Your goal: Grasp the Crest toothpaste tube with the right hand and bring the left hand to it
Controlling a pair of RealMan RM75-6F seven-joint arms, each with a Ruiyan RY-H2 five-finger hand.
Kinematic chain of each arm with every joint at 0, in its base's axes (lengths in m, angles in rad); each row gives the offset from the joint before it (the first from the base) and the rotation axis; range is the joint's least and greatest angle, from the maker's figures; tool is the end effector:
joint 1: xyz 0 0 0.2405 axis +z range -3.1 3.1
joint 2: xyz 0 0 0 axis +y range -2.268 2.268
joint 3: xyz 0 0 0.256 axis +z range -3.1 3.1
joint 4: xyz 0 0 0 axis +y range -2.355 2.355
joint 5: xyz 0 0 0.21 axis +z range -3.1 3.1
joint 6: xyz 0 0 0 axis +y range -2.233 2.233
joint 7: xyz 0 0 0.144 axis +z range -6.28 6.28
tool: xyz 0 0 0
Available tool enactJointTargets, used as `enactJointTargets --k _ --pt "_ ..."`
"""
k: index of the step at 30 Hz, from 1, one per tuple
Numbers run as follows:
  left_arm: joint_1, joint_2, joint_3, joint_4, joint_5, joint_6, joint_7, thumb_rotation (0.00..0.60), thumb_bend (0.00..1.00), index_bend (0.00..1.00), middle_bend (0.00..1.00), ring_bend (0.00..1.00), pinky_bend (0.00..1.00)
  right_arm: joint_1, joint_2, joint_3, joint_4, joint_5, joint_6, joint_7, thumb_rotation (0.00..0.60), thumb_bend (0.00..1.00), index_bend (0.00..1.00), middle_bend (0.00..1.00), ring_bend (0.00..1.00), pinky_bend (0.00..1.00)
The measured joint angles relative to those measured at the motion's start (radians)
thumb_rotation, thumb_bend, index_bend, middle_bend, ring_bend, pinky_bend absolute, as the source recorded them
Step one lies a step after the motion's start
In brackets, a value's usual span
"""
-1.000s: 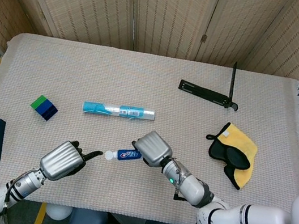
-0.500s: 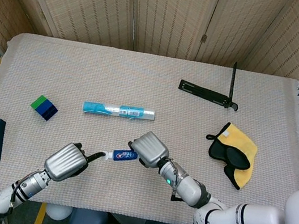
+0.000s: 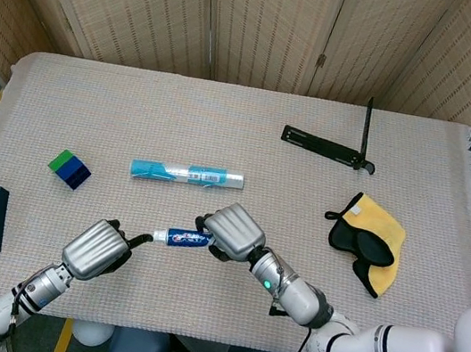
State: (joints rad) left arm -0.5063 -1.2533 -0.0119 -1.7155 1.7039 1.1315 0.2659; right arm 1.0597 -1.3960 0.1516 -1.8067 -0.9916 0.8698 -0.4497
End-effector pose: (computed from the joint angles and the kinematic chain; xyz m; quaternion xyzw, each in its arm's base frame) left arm -0.1740 0.2478 0.0517 -0.8133 -0.2309 -0.3965 0.3578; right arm -0.0221 -0.3209 -0.0038 0.8354 -0.2917 0.3772 0.2733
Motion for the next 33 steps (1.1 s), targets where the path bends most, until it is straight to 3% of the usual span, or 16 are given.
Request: enactJointTargets --k 2,5,9,11,15,21,23,27,33 --pt "0.004 0.0 -0.002 -0.004 -0.01 0.009 -0.022 0.6 0.7 0.2 0.79 0.71 0.59 -0.011 -0.004 0.0 0.004 -0.015 0.005 0.021 0.6 0.53 0.81 0.68 0.69 0.6" --pt "0.012 0.003 -0.008 -0.012 -0.029 0.03 -0.079 0.6 0.67 0.18 0.6 0.56 0.53 -0.031 -0.01 -0.005 0.014 -0.035 0.012 0.055 0.6 0.53 0.81 0.68 0.69 0.6" --pt "0.026 0.012 -0.02 -0.022 -0.056 0.065 -0.195 0.6 0.54 0.16 0.31 0.29 0.32 -0.061 -0.022 -0.012 0.03 -0.071 0.023 0.118 0.6 0.53 0.81 0.68 0.69 0.6" --pt "0.033 0.017 -0.028 -0.029 -0.066 0.085 -0.274 0.6 0.47 0.15 0.22 0.2 0.24 -0.075 -0.029 -0.014 0.038 -0.089 0.027 0.152 0.6 0.53 0.81 0.68 0.69 0.6" --pt "0.044 0.029 -0.042 -0.044 -0.083 0.121 -0.439 0.6 0.34 0.12 0.14 0.12 0.12 -0.106 -0.052 -0.019 0.06 -0.136 0.035 0.237 0.6 0.53 0.81 0.68 0.69 0.6" --pt "0.052 0.044 -0.062 -0.085 -0.103 0.154 -0.675 0.6 0.28 0.1 0.11 0.07 0.05 -0.145 -0.101 -0.024 0.089 -0.206 0.042 0.363 0.6 0.54 0.81 0.68 0.69 0.6" --pt "0.05 0.046 -0.068 -0.102 -0.107 0.157 -0.736 0.556 0.24 0.09 0.08 0.05 0.02 -0.153 -0.12 -0.025 0.097 -0.224 0.042 0.395 0.6 0.54 0.81 0.68 0.69 0.6" --pt "0.042 0.043 -0.077 -0.127 -0.107 0.156 -0.793 0.372 0.15 0.03 0.0 0.0 0.0 -0.17 -0.171 -0.02 0.116 -0.262 0.053 0.459 0.6 0.54 0.81 0.68 0.69 0.6" --pt "0.034 0.011 -0.095 -0.127 -0.121 0.162 -0.79 0.223 0.11 0.0 0.0 0.0 0.0 -0.193 -0.259 -0.002 0.154 -0.309 0.093 0.559 0.6 0.54 0.81 0.68 0.69 0.6"
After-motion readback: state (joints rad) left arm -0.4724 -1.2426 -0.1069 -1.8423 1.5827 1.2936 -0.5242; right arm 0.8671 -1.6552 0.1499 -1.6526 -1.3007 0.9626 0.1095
